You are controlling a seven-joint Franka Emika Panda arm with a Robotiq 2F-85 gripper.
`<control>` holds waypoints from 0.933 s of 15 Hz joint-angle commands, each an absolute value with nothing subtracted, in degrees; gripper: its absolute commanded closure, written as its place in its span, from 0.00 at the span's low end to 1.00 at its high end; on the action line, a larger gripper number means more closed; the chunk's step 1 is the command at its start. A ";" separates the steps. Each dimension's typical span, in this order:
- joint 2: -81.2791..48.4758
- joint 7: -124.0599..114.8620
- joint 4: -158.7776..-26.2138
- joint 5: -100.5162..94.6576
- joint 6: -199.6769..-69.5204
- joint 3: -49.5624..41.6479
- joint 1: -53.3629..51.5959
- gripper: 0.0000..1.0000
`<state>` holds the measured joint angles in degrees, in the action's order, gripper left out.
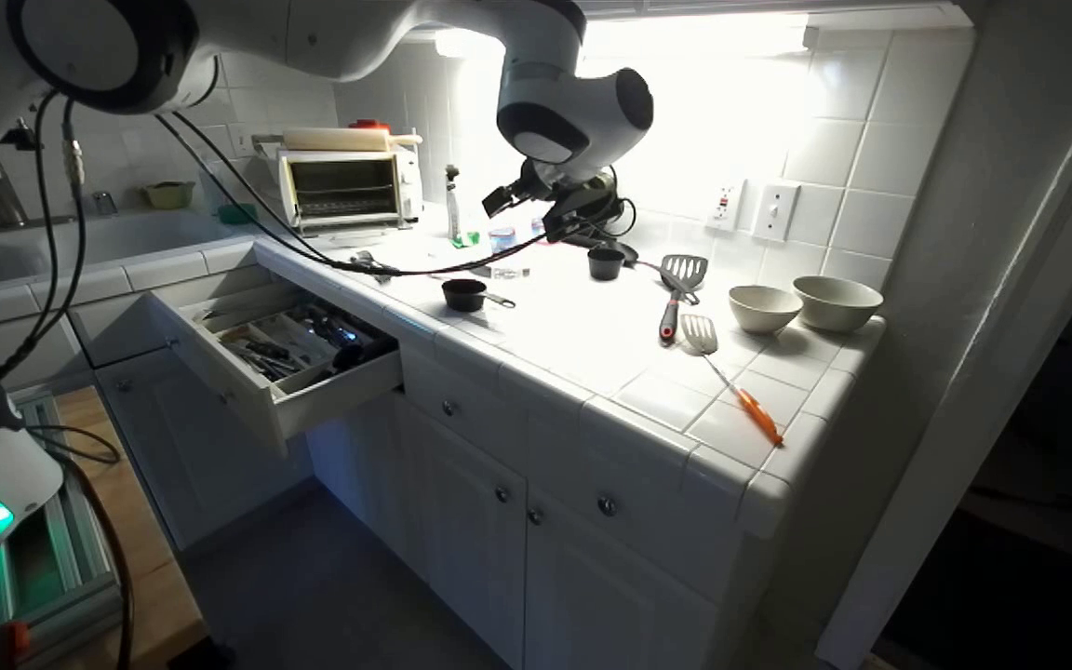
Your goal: Place the water bottle on the right upright.
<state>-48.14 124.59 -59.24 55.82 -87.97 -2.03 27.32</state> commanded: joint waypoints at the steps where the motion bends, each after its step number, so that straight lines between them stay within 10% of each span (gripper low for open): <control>1: -44.40 124.41 -60.85 54.11 -87.91 -2.92 26.43 0.00; 14: -33.55 109.66 -69.41 47.24 -103.03 -11.24 15.14 0.00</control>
